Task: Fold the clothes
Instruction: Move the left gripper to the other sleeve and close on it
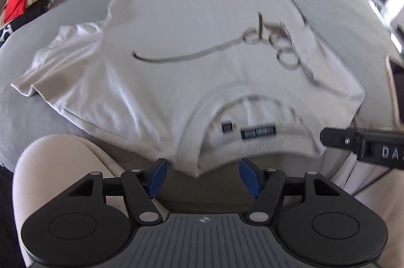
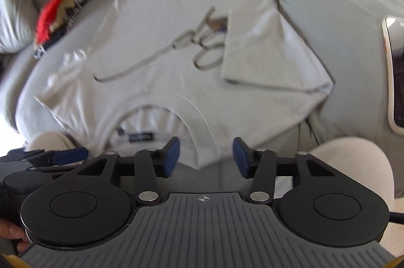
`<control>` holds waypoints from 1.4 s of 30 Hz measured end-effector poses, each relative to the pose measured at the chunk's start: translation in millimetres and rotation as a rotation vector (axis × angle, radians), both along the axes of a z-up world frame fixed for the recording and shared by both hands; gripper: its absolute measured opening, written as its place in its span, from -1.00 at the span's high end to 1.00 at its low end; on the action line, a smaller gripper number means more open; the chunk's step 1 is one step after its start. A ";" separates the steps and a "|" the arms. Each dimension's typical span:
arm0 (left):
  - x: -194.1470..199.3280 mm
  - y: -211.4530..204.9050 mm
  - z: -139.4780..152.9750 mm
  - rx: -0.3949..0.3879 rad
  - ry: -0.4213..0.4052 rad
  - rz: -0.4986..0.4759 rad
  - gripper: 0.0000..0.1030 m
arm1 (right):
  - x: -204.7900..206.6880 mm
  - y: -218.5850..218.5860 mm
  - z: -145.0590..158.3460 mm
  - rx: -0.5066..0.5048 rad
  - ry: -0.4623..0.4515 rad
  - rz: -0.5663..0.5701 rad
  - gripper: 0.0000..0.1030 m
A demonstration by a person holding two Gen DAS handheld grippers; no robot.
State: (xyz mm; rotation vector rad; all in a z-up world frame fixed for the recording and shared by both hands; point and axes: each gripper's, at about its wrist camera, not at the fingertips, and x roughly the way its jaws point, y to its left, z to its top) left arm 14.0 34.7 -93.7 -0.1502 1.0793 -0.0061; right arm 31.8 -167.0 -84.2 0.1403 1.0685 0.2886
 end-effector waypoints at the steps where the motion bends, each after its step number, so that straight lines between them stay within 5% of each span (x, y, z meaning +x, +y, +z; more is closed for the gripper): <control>1: -0.5 7.8 6.8 -0.012 -0.027 0.027 -0.22 | 0.4 3.4 7.0 0.014 -0.030 0.002 -0.30; 3: -2.9 24.5 19.3 -0.033 -0.078 0.083 -0.21 | 3.6 12.6 17.4 0.039 -0.071 0.013 -0.45; 13: -16.8 121.3 39.3 -0.168 -0.194 0.378 -0.15 | 21.6 63.0 23.9 0.109 -0.054 0.089 -0.44; 18: -30.9 179.7 24.8 -0.270 -0.217 0.572 -0.02 | 27.1 70.5 15.9 0.123 -0.038 0.084 -0.44; 22: -33.7 218.5 3.3 -0.381 -0.228 0.693 0.50 | 33.0 74.7 8.1 0.136 -0.011 0.078 -0.44; 28: -18.2 258.7 -20.6 -0.478 -0.245 0.816 0.50 | 33.0 77.1 4.6 0.135 -0.008 0.077 -0.44; 37: 14.4 284.9 -49.3 -0.558 -0.239 0.808 0.52 | 35.9 68.4 -0.2 0.132 0.005 0.044 -0.44; 39: 19.8 286.2 -52.0 -0.538 -0.230 0.805 0.63 | 36.1 65.5 -1.3 0.134 0.009 0.035 -0.44; 40: 21.5 285.8 -50.4 -0.520 -0.226 0.805 0.87 | 36.0 63.6 -1.6 0.136 0.010 0.032 -0.44; 42: 24.0 283.2 -44.0 -0.469 -0.231 0.789 0.93 | 35.5 58.8 -1.8 0.139 0.010 0.025 -0.44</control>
